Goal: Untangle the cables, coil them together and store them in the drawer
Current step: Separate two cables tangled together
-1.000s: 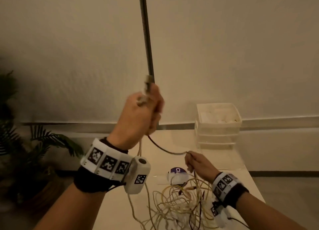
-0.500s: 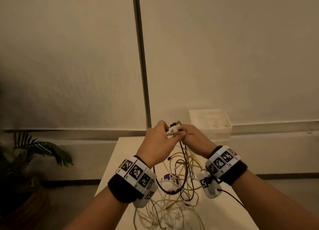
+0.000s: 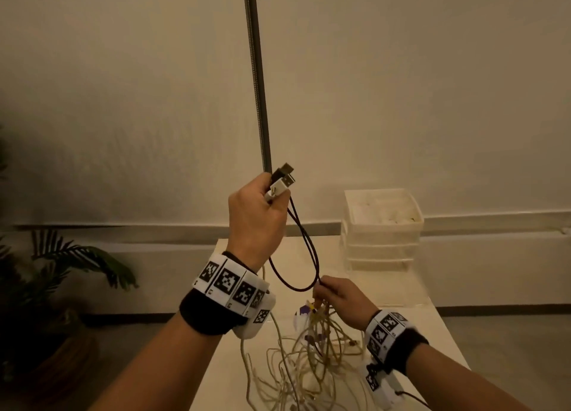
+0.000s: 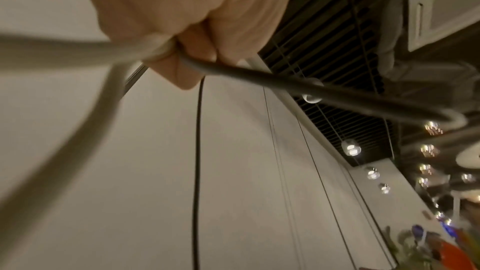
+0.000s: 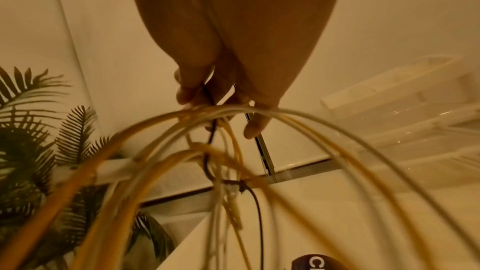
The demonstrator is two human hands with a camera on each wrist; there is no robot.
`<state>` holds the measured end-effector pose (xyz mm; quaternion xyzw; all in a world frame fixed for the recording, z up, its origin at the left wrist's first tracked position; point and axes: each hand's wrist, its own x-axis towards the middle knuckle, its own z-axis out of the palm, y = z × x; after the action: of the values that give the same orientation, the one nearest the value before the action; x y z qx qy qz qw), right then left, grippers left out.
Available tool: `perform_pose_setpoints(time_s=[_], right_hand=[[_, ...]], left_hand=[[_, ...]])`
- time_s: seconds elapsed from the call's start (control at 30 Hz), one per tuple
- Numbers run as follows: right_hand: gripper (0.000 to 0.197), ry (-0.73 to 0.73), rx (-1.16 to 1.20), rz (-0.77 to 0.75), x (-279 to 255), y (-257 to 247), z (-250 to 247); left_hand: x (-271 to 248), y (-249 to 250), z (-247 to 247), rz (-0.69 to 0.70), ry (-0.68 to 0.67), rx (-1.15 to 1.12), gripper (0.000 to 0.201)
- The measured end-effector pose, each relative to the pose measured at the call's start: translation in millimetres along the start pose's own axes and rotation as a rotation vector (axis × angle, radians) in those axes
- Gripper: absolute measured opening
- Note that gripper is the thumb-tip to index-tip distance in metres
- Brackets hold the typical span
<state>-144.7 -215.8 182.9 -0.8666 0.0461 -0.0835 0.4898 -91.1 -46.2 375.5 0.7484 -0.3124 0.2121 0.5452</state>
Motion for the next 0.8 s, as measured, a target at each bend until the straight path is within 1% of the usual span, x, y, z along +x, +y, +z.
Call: perform_pose_setpoints(time_s=[0.03,0.07,0.1,0.17,0.2,0.23,0.27,0.3,0.33,0.37,0.4,0.43,0.5,0.57,0.6,0.67,0.7,0.77,0.8], right_hand=[[0.025,-0.021,-0.004,0.011,1.5,0.6,-0.1],[0.024,-0.031,-0.011,0.017,2.5,-1.2,-2.3],[0.022,-0.034,-0.019,0.013,4.2,-4.2,-6.1],[0.02,0.005,-0.021,-0.008,5.9,-14.3,-17.6],[0.019,0.038,-0.009,-0.02,6.6,-18.5,-23.3],[0.019,0.073,0.001,-0.035,7.8,-20.8,-28.1],[0.018,0.104,-0.005,-0.046,8.9,-22.5,-31.9],[0.017,0.128,-0.016,-0.048,10.3,-23.4,-34.5],[0.016,0.151,-0.016,-0.04,11.0,-23.8,-36.0],[0.016,0.176,-0.002,-0.03,11.8,-24.1,-37.1],[0.016,0.192,0.012,-0.022,12.3,-25.3,-37.3],[0.016,0.182,0.024,-0.023,12.5,-27.9,-37.2],[0.017,0.104,0.033,-0.044,9.9,-36.7,-35.8],[0.017,0.058,0.071,-0.066,5.6,-52.6,-36.2],[0.02,0.06,0.088,-0.072,4.1,-60.9,-37.9],[0.033,0.077,0.098,-0.088,2.4,-74.8,-44.9],[0.036,0.105,0.066,-0.093,2.2,-79.6,-49.6],[0.029,0.149,0.05,-0.116,1.1,-86.0,-58.2],[0.025,0.149,0.108,-0.127,-0.8,-87.2,-60.6]], left_hand=[[-2.1,-3.6,-1.5,0.013,-0.001,-0.003,0.034],[-2.4,-8.4,-3.5,0.008,-0.03,0.025,0.03],[-1.7,-13.2,-6.3,-0.018,-0.096,0.091,0.025],[1.1,-24.9,-12.3,-0.102,-0.267,0.304,0.018],[2.4,-29.1,-16.2,-0.15,-0.301,0.395,0.01],[2.8,-31.2,-20.7,-0.191,-0.294,0.465,0.01],[1.9,-30.6,-23.2,-0.203,-0.261,0.519,0.024],[1.0,-28.9,-24.1,-0.187,-0.231,0.551,0.037],[-0.1,-24.3,-24.1,-0.147,-0.197,0.557,0.044],[-1.1,-19.2,-22.3,-0.088,-0.189,0.551,0.046],[-2.3,-13.3,-18.7,-0.036,-0.215,0.539,0.045],[-3.3,-9.9,-13.4,0.006,-0.262,0.507,0.043],[-5.9,-4.5,-2.1,0.051,-0.411,0.424,0.041],[-9.5,-3.3,9.9,0.063,-0.585,0.354,0.048],[-11.9,-1.8,14.7,0.058,-0.657,0.351,0.051],[-15.8,-3.9,24.7,0.039,-0.745,0.421,0.045],[-16.7,-6.4,28.5,0.031,-0.752,0.491,0.038],[-17.1,-9.6,31.7,0.03,-0.704,0.577,0.023],[-16.6,-10.1,31.8,0.031,-0.662,0.562,0.019]])
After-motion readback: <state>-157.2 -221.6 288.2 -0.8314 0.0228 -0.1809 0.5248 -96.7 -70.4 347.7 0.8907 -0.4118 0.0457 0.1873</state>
